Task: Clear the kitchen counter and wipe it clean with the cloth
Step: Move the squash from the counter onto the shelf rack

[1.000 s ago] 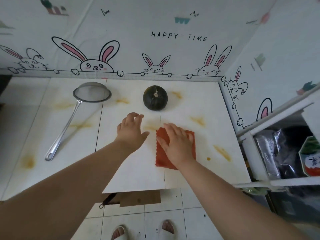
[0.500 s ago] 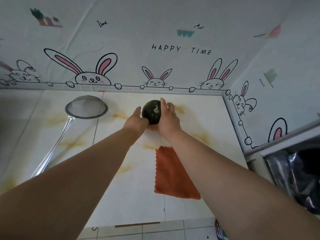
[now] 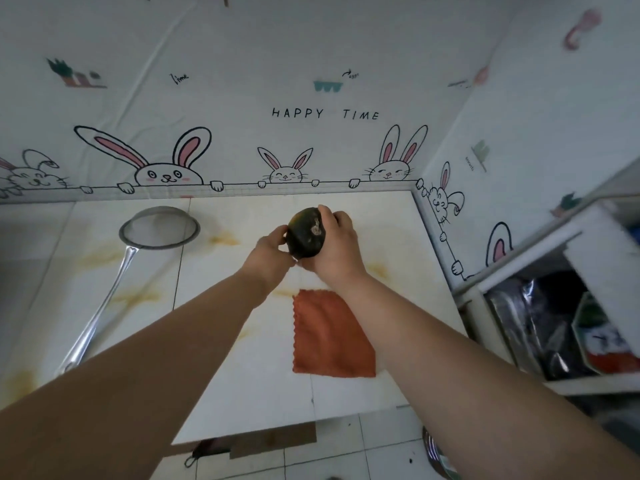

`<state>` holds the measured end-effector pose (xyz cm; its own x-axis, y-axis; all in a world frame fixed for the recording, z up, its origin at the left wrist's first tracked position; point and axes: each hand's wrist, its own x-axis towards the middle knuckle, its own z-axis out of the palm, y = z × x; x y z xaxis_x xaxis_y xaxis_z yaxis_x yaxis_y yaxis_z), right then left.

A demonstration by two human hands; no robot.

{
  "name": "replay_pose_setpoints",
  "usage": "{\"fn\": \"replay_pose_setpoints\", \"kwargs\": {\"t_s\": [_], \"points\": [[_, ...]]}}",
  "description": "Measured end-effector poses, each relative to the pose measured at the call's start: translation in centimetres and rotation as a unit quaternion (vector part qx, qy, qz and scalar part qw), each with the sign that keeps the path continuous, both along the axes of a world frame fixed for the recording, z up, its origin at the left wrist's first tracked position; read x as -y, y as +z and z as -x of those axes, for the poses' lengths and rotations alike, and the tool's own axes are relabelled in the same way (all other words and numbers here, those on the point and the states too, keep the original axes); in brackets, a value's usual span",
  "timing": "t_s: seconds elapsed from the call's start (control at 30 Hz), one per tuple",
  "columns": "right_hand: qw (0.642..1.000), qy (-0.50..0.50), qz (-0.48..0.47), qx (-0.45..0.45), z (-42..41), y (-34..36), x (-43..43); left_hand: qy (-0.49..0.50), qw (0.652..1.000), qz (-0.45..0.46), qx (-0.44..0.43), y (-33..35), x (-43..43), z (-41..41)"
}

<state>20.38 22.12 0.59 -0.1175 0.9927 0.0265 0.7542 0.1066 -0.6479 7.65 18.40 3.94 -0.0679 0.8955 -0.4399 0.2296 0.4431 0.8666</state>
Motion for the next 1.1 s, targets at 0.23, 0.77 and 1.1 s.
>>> {"fn": "replay_pose_setpoints", "kwargs": {"t_s": [0.23,0.77,1.1], "points": [[0.999,-0.040,-0.013,0.001,-6.0,6.9,4.5,-0.027,0.999,-0.013,0.019,5.3,2.1,-5.3],[0.974,-0.210,-0.067,0.059,-21.9,22.0,12.0,-0.174,0.976,-0.079,0.100,19.3,5.1,-22.0],[0.930,-0.219,-0.027,0.294,-28.2,25.3,11.4,-0.274,0.955,-0.079,0.082,21.3,5.0,-28.7]]}}
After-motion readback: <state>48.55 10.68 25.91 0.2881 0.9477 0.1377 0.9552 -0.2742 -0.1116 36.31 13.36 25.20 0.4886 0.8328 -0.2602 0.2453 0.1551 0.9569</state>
